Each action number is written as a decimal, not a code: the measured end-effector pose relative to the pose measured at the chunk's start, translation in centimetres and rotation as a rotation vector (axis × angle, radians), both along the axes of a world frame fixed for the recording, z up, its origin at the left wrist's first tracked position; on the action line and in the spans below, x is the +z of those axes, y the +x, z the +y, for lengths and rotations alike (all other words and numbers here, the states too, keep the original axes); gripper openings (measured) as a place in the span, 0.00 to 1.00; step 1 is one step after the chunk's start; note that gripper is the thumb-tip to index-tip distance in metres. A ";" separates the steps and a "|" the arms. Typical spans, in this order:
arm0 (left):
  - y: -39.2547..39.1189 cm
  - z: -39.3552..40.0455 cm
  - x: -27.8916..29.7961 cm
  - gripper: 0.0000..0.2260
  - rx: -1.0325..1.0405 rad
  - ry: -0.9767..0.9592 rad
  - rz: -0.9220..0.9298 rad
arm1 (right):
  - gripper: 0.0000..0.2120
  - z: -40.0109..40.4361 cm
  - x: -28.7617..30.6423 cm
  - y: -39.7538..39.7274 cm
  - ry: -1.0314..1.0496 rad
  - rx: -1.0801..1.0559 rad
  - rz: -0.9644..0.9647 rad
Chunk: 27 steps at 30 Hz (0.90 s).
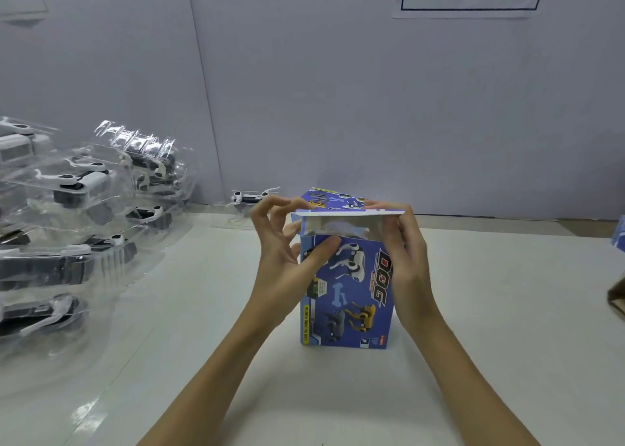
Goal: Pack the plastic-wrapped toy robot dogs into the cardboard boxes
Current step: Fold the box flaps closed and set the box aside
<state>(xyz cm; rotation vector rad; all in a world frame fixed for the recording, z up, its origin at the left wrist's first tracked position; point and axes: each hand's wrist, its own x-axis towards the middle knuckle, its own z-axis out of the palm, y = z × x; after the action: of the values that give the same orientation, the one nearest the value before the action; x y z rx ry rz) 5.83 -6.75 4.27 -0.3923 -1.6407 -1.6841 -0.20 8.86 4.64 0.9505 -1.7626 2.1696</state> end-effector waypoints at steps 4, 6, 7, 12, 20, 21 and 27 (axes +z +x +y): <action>0.1 -0.6 -0.1 0.21 0.025 -0.062 -0.053 | 0.29 -0.3 -0.4 0.2 -0.009 0.035 -0.024; 0.1 -0.9 -0.5 0.19 0.085 -0.159 -0.066 | 0.20 -0.3 -0.4 0.0 -0.014 0.042 -0.033; 0.2 -0.9 -0.6 0.20 0.093 -0.190 -0.076 | 0.18 -0.3 -0.4 0.0 -0.020 0.051 -0.033; 0.2 -0.7 -0.7 0.17 0.028 -0.099 -0.132 | 0.14 -0.3 -0.8 0.0 -0.043 0.114 -0.051; -0.1 -0.4 -0.8 0.21 0.106 -0.044 -0.061 | 0.20 -0.3 -0.7 0.1 0.073 -0.037 0.109; -0.1 -0.3 -0.8 0.26 0.212 -0.056 -0.055 | 0.20 -0.7 -0.7 0.3 0.054 -0.116 0.114; 0.2 -0.2 -1.9 0.55 0.659 -0.719 -0.071 | 0.16 -2.1 -1.1 1.9 -0.221 -0.056 -0.115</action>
<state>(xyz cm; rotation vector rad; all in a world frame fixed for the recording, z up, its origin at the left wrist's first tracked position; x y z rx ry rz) 6.00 -6.99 2.36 -0.0942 -2.0977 -0.6078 1.66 6.76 3.54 0.7302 -1.5332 2.3637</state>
